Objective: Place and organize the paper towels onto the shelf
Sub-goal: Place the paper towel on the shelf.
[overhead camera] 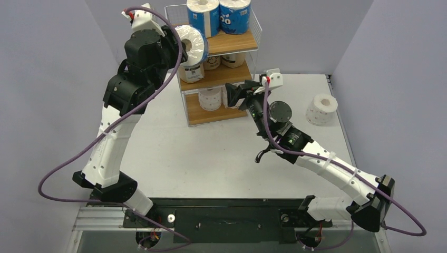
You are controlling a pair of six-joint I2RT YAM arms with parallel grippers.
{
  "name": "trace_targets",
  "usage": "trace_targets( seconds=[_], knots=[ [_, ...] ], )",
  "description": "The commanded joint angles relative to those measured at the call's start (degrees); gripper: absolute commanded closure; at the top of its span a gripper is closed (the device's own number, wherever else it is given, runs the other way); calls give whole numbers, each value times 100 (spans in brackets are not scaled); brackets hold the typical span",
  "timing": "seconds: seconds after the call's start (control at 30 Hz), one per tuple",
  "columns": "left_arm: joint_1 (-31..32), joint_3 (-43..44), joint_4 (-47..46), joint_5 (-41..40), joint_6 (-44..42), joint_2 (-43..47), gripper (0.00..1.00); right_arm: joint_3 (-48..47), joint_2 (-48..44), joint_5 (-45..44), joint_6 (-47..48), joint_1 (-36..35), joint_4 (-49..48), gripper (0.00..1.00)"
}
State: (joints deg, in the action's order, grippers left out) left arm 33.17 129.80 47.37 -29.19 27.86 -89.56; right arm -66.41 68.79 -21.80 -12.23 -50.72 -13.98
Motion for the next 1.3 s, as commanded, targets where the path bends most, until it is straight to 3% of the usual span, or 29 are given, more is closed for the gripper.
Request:
trace_targets(
  seconds=[0.0, 0.53, 1.03, 1.27],
  knots=[
    [-195, 370, -458, 241, 61, -90, 81, -504, 287, 379, 373, 10, -601, 36],
    [-542, 1034, -404, 522, 82, -657, 78, -1836, 1539, 1303, -16, 313, -759, 36],
    [-679, 1131, -434, 691, 121, -747, 77, -3329, 2667, 1408, -110, 380, -53, 36],
    [-689, 1135, -426, 772, 122, -796, 70, -3644, 2964, 1483, -189, 379, 33, 36]
  ],
)
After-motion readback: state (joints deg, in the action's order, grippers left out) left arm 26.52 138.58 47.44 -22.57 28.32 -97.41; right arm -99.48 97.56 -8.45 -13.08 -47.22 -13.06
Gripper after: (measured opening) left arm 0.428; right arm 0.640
